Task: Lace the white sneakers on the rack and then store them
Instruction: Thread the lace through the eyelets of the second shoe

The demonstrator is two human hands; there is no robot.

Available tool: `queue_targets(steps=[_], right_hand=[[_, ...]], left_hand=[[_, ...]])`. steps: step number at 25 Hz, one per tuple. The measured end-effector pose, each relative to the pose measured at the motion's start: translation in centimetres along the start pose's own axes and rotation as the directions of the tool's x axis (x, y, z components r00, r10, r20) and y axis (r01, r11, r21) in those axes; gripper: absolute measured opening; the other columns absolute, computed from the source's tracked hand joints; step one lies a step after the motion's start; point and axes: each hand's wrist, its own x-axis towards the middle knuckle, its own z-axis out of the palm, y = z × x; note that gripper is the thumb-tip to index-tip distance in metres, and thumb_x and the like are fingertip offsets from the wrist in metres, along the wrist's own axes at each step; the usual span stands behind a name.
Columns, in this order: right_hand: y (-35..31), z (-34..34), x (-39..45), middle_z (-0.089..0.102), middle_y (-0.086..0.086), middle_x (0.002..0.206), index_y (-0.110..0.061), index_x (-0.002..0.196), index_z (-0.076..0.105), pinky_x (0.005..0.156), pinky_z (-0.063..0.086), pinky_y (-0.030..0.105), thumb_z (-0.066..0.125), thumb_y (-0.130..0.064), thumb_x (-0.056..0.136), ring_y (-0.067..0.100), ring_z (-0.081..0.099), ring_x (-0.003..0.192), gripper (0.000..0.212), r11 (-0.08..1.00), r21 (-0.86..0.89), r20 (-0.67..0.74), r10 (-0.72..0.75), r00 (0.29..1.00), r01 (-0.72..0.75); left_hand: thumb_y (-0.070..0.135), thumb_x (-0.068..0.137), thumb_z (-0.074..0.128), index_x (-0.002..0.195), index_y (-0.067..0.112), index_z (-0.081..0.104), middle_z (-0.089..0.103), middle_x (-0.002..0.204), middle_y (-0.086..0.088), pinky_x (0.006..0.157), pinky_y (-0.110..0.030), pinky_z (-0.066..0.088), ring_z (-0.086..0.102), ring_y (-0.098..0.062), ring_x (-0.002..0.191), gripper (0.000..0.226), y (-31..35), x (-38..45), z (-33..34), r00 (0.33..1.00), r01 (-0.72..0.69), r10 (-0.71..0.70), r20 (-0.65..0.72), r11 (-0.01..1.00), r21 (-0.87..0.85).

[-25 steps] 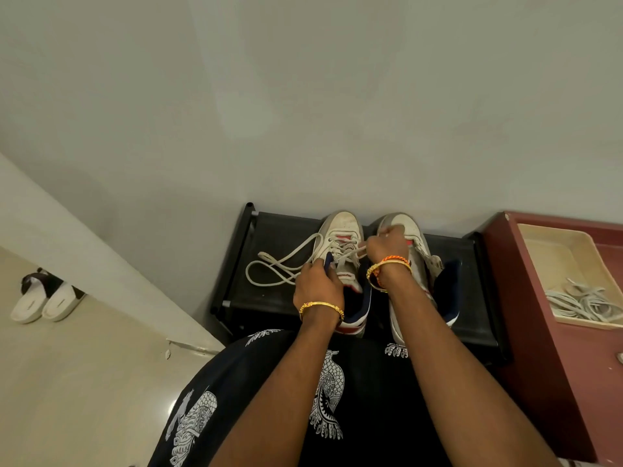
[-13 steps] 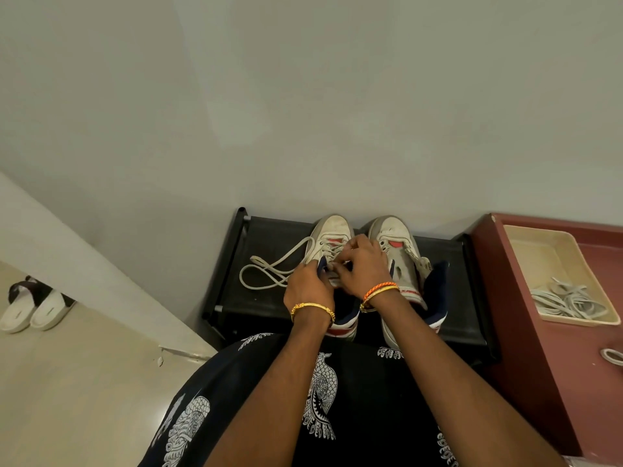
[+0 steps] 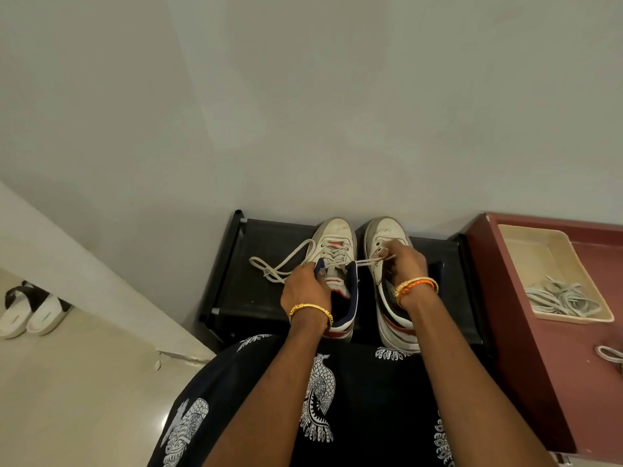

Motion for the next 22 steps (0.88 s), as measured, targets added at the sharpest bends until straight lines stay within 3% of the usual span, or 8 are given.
queue_targets(steps=[2,5,9,12,16,19,21,22], right_hand=[[-0.5,1.1,-0.4,0.054,0.002,0.078,-0.008,0.094,0.054,0.059,0.039,0.028,0.065,-0.025,0.083,0.019,0.051,0.071,0.024,0.891,-0.408,0.064,-0.191,0.980,0.200],[-0.5,2.9,-1.0,0.056,-0.001,0.102,-0.013,0.117,0.043,0.087,0.043,0.038,0.072,-0.031,0.078,0.025,0.055,0.098,0.052,0.533,-0.703,0.410,-0.236,0.881,0.470],[0.4,4.1,-0.6,0.054,0.003,0.130,-0.026,0.130,0.047,0.106,0.017,0.049,0.061,-0.046,0.084,0.029,0.039,0.127,0.052,-0.146,-0.815,0.580,-0.238,0.779,0.561],[1.1,4.9,-1.0,0.048,0.006,0.136,-0.027,0.132,0.051,0.109,0.015,0.049,0.049,-0.036,0.093,0.031,0.033,0.129,0.040,-0.312,-0.793,0.606,-0.310,0.733,0.524],[0.9,4.5,-1.2,0.049,0.003,0.130,-0.026,0.122,0.061,0.106,0.020,0.044,0.055,-0.029,0.089,0.026,0.038,0.124,0.034,-0.176,-0.796,0.598,-0.379,0.706,0.579],[-1.6,1.7,-1.1,0.058,0.003,0.107,-0.023,0.082,0.066,0.090,0.036,0.034,0.068,-0.021,0.082,0.017,0.051,0.100,0.003,0.363,-0.675,0.359,-0.600,0.715,0.643],[-2.9,-0.8,-1.2,0.065,0.007,0.086,-0.021,0.066,0.055,0.073,0.045,0.028,0.067,-0.008,0.084,0.017,0.057,0.083,0.025,0.769,-0.312,0.113,-0.553,0.826,0.558],[-3.1,-1.8,-1.2,0.068,0.006,0.077,-0.017,0.066,0.052,0.068,0.048,0.028,0.063,-0.003,0.085,0.018,0.061,0.079,0.027,0.890,-0.067,0.036,-0.450,0.892,0.452]], left_hand=[[0.030,0.097,0.048,0.111,0.015,0.063,0.064,0.106,-0.005,0.075,-0.033,0.048,0.061,-0.023,0.097,0.025,-0.1,-0.1,0.0,1.000,0.002,-0.002,-0.002,1.000,-0.012],[0.031,0.097,0.048,0.108,0.015,0.063,0.064,0.104,-0.005,0.076,-0.034,0.048,0.061,-0.024,0.095,0.025,-0.1,0.0,-0.1,1.000,-0.004,0.004,0.001,1.000,-0.012],[0.031,0.096,0.049,0.103,0.014,0.064,0.064,0.100,-0.005,0.072,-0.034,0.047,0.061,-0.024,0.091,0.024,-0.2,0.0,0.0,1.000,-0.016,0.016,-0.001,1.000,-0.019],[0.028,0.097,0.049,0.105,0.014,0.064,0.064,0.102,-0.005,0.071,-0.031,0.046,0.061,-0.023,0.093,0.022,-0.1,-0.1,-0.1,1.000,-0.016,0.016,-0.002,1.000,-0.012],[0.030,0.097,0.047,0.106,0.016,0.064,0.065,0.102,-0.005,0.070,-0.032,0.044,0.062,-0.024,0.094,0.023,-0.1,-0.2,-0.4,1.000,0.006,-0.006,-0.016,1.000,-0.007],[0.032,0.096,0.049,0.110,0.017,0.063,0.065,0.104,-0.004,0.071,-0.032,0.047,0.062,-0.023,0.096,0.025,-0.2,-0.1,-0.3,1.000,0.016,-0.016,-0.022,1.000,-0.007],[0.031,0.096,0.050,0.112,0.017,0.063,0.065,0.106,-0.004,0.073,-0.033,0.049,0.062,-0.023,0.097,0.025,-0.1,0.0,0.0,0.999,0.026,-0.026,-0.028,1.000,-0.008],[0.030,0.096,0.050,0.112,0.017,0.063,0.065,0.107,-0.004,0.074,-0.033,0.049,0.062,-0.023,0.097,0.024,-0.1,0.0,0.0,0.999,0.029,-0.029,-0.032,1.000,-0.006]])
